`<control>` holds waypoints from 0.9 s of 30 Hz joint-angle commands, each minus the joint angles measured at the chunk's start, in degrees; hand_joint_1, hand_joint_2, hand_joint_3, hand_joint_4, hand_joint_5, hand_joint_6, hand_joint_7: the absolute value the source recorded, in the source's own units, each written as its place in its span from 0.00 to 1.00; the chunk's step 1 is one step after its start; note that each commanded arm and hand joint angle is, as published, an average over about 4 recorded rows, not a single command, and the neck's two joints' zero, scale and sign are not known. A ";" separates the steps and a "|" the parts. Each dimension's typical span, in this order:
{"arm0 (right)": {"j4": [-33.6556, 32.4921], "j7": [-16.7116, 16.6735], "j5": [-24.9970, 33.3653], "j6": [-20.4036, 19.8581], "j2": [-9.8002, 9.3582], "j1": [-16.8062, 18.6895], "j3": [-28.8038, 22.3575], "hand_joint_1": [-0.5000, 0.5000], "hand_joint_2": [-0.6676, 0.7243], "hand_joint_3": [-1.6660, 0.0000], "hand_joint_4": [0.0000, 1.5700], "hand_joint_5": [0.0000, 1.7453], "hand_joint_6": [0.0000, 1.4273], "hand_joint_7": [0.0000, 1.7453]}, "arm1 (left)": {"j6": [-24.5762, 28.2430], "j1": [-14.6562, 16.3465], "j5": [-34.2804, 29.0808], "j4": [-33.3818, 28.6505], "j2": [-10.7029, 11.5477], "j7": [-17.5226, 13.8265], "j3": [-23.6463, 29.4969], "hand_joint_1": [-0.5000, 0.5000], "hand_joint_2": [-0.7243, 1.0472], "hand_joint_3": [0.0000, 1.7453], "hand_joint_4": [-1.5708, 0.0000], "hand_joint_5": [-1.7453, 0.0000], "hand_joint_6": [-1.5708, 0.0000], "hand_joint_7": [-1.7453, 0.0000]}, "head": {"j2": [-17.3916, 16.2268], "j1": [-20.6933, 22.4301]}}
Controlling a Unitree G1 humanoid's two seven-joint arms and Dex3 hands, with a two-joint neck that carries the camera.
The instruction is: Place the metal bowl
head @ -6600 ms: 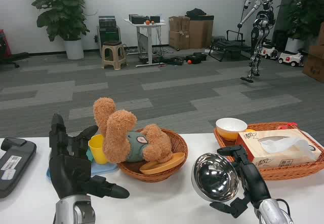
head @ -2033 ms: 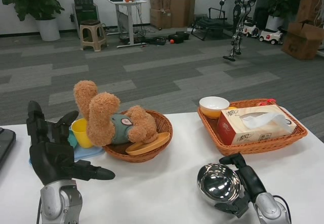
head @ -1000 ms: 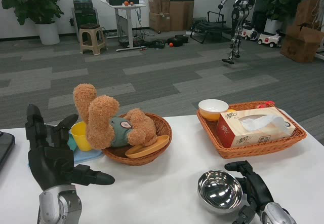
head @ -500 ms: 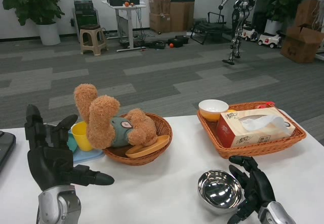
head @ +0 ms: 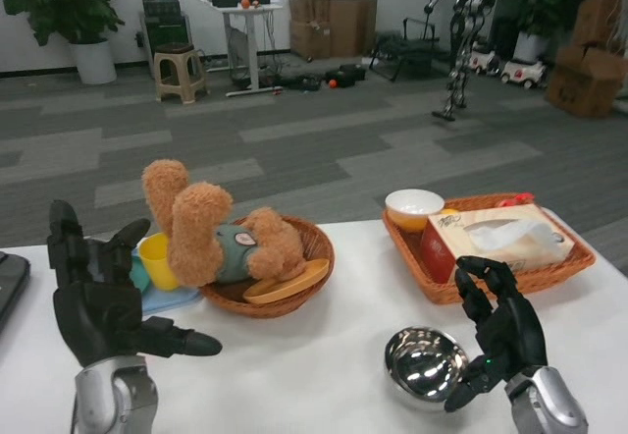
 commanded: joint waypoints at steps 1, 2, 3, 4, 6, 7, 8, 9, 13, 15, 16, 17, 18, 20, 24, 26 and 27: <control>-6.15 0.10 0.30 0.18 -0.67 2.12 -2.65 0.04 0.95 1.00 0.00 0.00 0.00 0.72 | -0.33 0.38 -0.11 -0.26 0.43 -0.12 0.08 0.02 0.00 0.00 0.29 0.24 1.00 0.96 | 0.26 -0.11; -8.00 0.10 0.30 0.20 -0.60 2.51 -3.26 0.04 0.95 1.00 0.00 0.00 0.00 0.72 | -0.33 0.32 -0.11 -0.24 0.41 -0.14 0.05 0.02 0.00 0.00 0.29 0.24 1.00 0.96 | 0.34 -0.17; -9.67 0.08 0.28 0.20 -0.56 2.84 -3.70 0.04 0.95 1.00 0.00 0.00 0.00 0.72 | -0.33 0.27 -0.11 -0.20 0.41 -0.12 0.03 0.02 0.00 0.00 0.29 0.24 1.00 0.96 | 0.27 -0.21; -11.34 0.06 0.26 0.20 -0.52 3.17 -4.14 0.04 0.95 1.00 0.00 0.00 0.00 0.72 | -0.33 0.23 -0.11 -0.15 0.41 -0.10 0.01 0.02 0.00 0.00 0.29 0.24 1.00 0.96 | 0.27 -0.25; -14.59 -0.25 -0.14 0.20 -0.43 3.48 -4.89 0.04 0.95 1.00 0.00 0.00 0.00 0.73 | -0.33 0.10 -0.11 -0.06 0.41 -0.05 -0.03 0.02 0.03 0.00 0.29 0.26 1.00 0.96 | 0.25 -0.33; -16.19 -0.71 -0.66 0.20 -0.38 3.50 -5.18 0.04 0.95 1.00 0.00 0.00 0.00 0.74 | -0.33 0.03 -0.11 -0.02 0.41 -0.07 -0.10 0.02 0.03 0.00 0.29 0.28 1.00 0.96 | 0.38 -0.10; -17.80 -1.17 -1.19 0.20 -0.34 3.52 -5.46 0.04 0.95 1.00 0.00 0.00 0.00 0.75 | -0.33 -0.04 -0.11 0.02 0.41 -0.10 -0.17 0.02 0.03 0.00 0.29 0.29 1.00 0.96 | 0.50 0.16; -19.14 -2.03 -2.07 0.18 -0.36 3.46 -5.48 0.04 0.95 1.00 0.00 0.00 0.00 0.76 | -0.33 -0.08 -0.11 0.05 0.39 -0.12 -0.25 0.02 0.01 0.00 0.29 0.29 1.00 0.96 | 0.67 0.52; -22.68 -7.61 -6.99 -1.05 -0.25 2.23 -4.91 0.04 0.92 1.00 0.00 0.00 0.00 0.81 | -0.33 -0.17 -0.11 0.09 0.24 -0.14 -0.54 0.02 0.00 0.00 0.29 0.28 1.00 0.96 | 2.13 2.89; -23.23 -11.32 -10.16 -2.55 -0.14 0.82 -3.84 0.04 0.90 1.00 0.00 0.00 0.00 0.83 | -0.33 -0.17 -0.09 0.13 0.17 -0.14 -0.65 0.02 0.03 0.00 0.29 0.26 1.00 0.96 | 3.33 4.71; -23.34 -13.13 -11.69 -3.36 -0.12 0.01 -3.09 0.04 0.89 1.00 0.00 0.00 0.00 0.84 | -0.33 -0.17 -0.06 0.16 0.15 -0.14 -0.69 0.02 0.04 0.00 0.29 0.25 1.00 0.96 | 3.91 5.51; -23.27 -14.38 -12.60 -3.91 -0.16 -0.87 -2.03 0.04 0.88 0.99 0.00 0.00 0.00 0.83 | -0.33 -0.17 -0.04 0.16 0.11 -0.14 -0.71 0.02 0.05 0.00 0.29 0.26 1.00 0.96 | 4.70 6.58; -23.16 -15.78 -13.80 -4.48 -0.27 -2.19 -0.47 0.04 0.86 0.99 0.00 0.00 0.00 0.82 | -0.33 -0.17 -0.02 0.16 0.04 -0.14 -0.76 0.02 0.04 0.00 0.29 0.25 1.00 0.96 | 5.24 7.26; -22.85 -17.21 -15.41 -4.92 -0.49 -4.32 1.99 0.06 0.86 0.96 0.00 0.00 0.00 0.80 | -0.33 -0.17 -0.02 0.18 -0.11 -0.14 -0.82 0.02 0.01 0.00 0.29 0.28 1.00 0.96 | 6.38 8.46; -22.28 -18.31 -17.23 -5.38 -0.69 -6.65 4.76 0.08 0.82 0.95 0.00 0.00 0.00 0.80 | -0.33 -0.17 -0.04 0.24 -0.14 -0.16 -0.98 0.02 0.03 0.00 0.29 0.29 1.00 0.96 | 7.92 9.13; -21.86 -18.88 -17.67 -5.73 -0.69 -7.29 5.88 0.08 0.82 0.95 0.00 0.00 0.00 0.80 | -0.31 -0.17 -0.09 0.22 -0.09 -0.21 -1.00 0.02 0.00 0.00 0.28 0.29 1.00 0.96 | 8.81 9.26; -21.56 -19.19 -17.85 -6.02 -0.67 -7.66 6.60 0.08 0.82 0.95 0.00 0.00 0.00 0.80 | -0.29 -0.17 -0.11 0.20 -0.05 -0.23 -1.00 0.02 0.00 0.00 0.27 0.29 1.00 0.96 | 9.08 9.19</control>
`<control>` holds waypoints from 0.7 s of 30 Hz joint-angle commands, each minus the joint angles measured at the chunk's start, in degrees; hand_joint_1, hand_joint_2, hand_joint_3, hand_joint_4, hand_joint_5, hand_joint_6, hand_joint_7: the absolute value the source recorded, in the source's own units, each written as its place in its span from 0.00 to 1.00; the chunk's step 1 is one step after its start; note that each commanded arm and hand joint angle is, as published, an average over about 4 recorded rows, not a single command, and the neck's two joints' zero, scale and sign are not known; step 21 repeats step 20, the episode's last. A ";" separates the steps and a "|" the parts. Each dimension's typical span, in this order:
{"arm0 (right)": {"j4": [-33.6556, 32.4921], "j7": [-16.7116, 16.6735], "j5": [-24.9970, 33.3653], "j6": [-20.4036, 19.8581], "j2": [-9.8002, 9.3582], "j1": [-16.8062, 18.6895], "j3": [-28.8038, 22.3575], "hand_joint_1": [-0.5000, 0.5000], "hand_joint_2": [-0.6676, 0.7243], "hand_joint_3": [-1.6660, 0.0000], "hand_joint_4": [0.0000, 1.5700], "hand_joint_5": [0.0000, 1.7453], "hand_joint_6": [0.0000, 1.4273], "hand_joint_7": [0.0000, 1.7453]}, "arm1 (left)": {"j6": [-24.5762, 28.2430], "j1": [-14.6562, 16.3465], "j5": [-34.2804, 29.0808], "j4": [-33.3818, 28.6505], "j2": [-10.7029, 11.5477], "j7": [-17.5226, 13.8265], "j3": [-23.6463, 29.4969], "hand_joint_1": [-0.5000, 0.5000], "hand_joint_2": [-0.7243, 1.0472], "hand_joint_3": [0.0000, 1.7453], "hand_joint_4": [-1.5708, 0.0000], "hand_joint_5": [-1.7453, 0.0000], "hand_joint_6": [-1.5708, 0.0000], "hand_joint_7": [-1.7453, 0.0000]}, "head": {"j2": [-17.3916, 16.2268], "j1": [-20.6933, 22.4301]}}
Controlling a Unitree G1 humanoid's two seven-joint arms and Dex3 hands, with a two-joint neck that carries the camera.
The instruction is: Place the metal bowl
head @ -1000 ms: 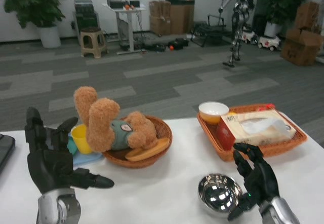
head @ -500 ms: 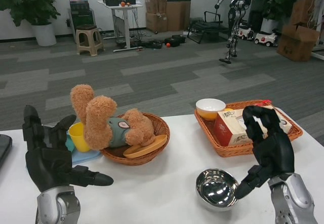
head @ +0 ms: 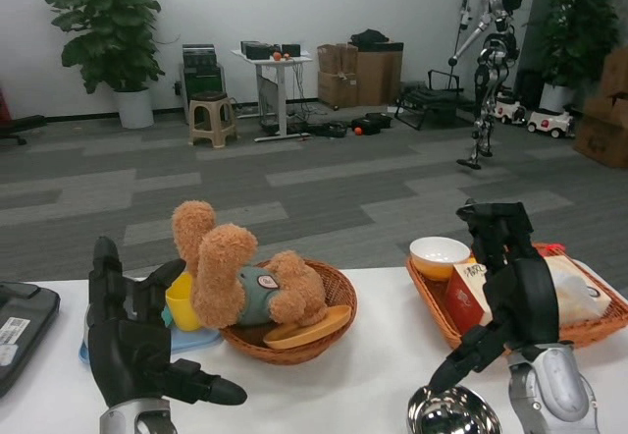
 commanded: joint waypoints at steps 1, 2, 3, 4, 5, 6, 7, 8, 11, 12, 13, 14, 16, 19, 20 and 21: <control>1.20 -1.04 -0.38 -1.54 -0.15 -1.54 1.92 0.08 0.82 0.95 0.00 0.00 0.00 0.80 | -0.11 -0.06 -0.17 -0.08 0.30 -0.19 -0.01 0.02 0.00 0.00 0.27 0.29 1.00 0.96 | 1.01 -0.13; 1.42 -1.21 -0.36 -1.83 -0.13 -1.79 2.58 0.08 0.82 0.95 0.00 0.00 0.00 0.80 | -0.09 -0.06 -0.17 -0.10 0.39 -0.19 -0.01 0.02 0.00 0.00 0.26 0.29 1.00 0.96 | 1.36 -0.28; 1.53 -1.35 -0.36 -2.05 -0.11 -1.94 3.00 0.08 0.82 0.95 0.00 0.00 0.00 0.80 | -0.09 -0.06 -0.17 -0.10 0.46 -0.19 -0.01 0.02 0.00 0.00 0.26 0.29 1.00 0.96 | 1.54 -0.41; 1.58 -1.48 -0.36 -2.18 -0.11 -2.01 3.39 0.08 0.82 0.95 0.00 0.01 0.00 0.80 | -0.09 -0.06 -0.17 -0.12 0.55 -0.19 -0.01 0.02 0.01 0.00 0.26 0.29 1.00 0.96 | 1.74 -0.54; 1.62 -1.61 -0.36 -2.31 -0.11 -2.07 3.79 0.08 0.82 0.95 0.00 0.01 0.00 0.80 | -0.09 -0.06 -0.17 -0.14 0.63 -0.19 -0.01 0.02 0.01 0.00 0.26 0.29 1.00 0.96 | 1.97 -0.67; 1.64 -1.68 -0.51 -2.36 -0.11 -2.12 4.12 0.08 0.82 0.95 0.00 0.01 0.00 0.80 | -0.07 -0.06 -0.17 -0.16 0.70 -0.19 -0.01 0.02 0.01 0.00 0.26 0.29 1.00 0.96 | 2.07 -0.73; 1.66 -1.76 -0.86 -2.49 -0.09 -2.16 4.47 0.08 0.82 0.95 0.00 0.01 0.00 0.80 | -0.02 -0.06 -0.19 -0.21 0.79 -0.21 -0.01 0.02 0.01 0.00 0.26 0.29 1.00 0.96 | 2.37 -0.80; 1.69 -1.81 -1.21 -2.60 -0.07 -2.18 4.65 0.08 0.82 0.95 0.00 0.00 0.00 0.80 | 0.02 -0.06 -0.21 -0.23 0.83 -0.23 -0.01 0.02 0.01 0.00 0.26 0.29 1.00 0.96 | 2.71 -0.79; 1.77 -2.05 -1.76 -3.08 0.22 -2.20 4.93 0.08 0.82 0.95 0.00 0.04 0.00 0.78 | 0.15 -0.06 -0.28 -0.27 1.07 -0.26 0.01 0.02 0.04 0.00 0.26 0.29 1.00 0.96 | 3.33 -0.64; 1.80 -2.14 -1.76 -3.23 0.33 -2.20 4.98 0.08 0.82 0.95 0.00 0.06 0.00 0.77 | 0.17 -0.06 -0.30 -0.27 1.16 -0.23 0.03 0.02 0.03 0.00 0.26 0.29 1.00 0.96 | 3.35 -0.63; 1.80 -2.18 -1.76 -3.32 0.37 -2.20 5.00 0.08 0.82 0.95 0.00 0.06 0.00 0.76 | 0.17 -0.06 -0.32 -0.27 1.20 -0.21 0.05 0.02 0.03 0.00 0.26 0.29 1.00 0.96 | 3.41 -0.62; 1.80 -2.29 -1.76 -3.48 0.46 -2.20 5.02 0.08 0.81 0.95 0.00 0.06 0.00 0.76 | 0.17 -0.06 -0.35 -0.27 1.31 -0.21 0.07 0.02 0.03 0.00 0.26 0.29 1.00 0.96 | 3.42 -0.64; 1.80 -2.44 -1.76 -3.65 0.59 -2.20 5.02 0.08 0.78 0.95 0.00 0.06 0.00 0.76 | 0.17 -0.04 -0.37 -0.27 1.47 -0.26 0.07 0.02 0.04 0.00 0.26 0.29 1.00 0.96 | 3.41 -0.71; 1.84 -2.62 -1.76 -3.94 0.86 -2.20 5.02 0.08 0.77 0.95 0.00 0.06 0.00 0.76 | 0.17 0.12 -0.48 -0.32 1.64 -0.28 0.07 0.02 0.05 0.00 0.26 0.29 1.00 0.96 | 3.29 -0.78; 1.86 -2.64 -1.76 -3.97 0.89 -2.20 5.02 0.08 0.77 0.95 0.00 0.06 0.00 0.76 | 0.17 0.15 -0.49 -0.33 1.66 -0.28 0.07 0.02 0.05 0.00 0.26 0.29 1.00 0.96 | 3.28 -0.78; 1.86 -2.64 -1.76 -3.97 0.89 -2.20 5.02 0.08 0.77 0.95 0.00 0.06 0.00 0.76 | 0.17 0.15 -0.49 -0.33 1.66 -0.28 0.07 0.02 0.05 0.00 0.26 0.29 1.00 0.96 | 3.28 -0.78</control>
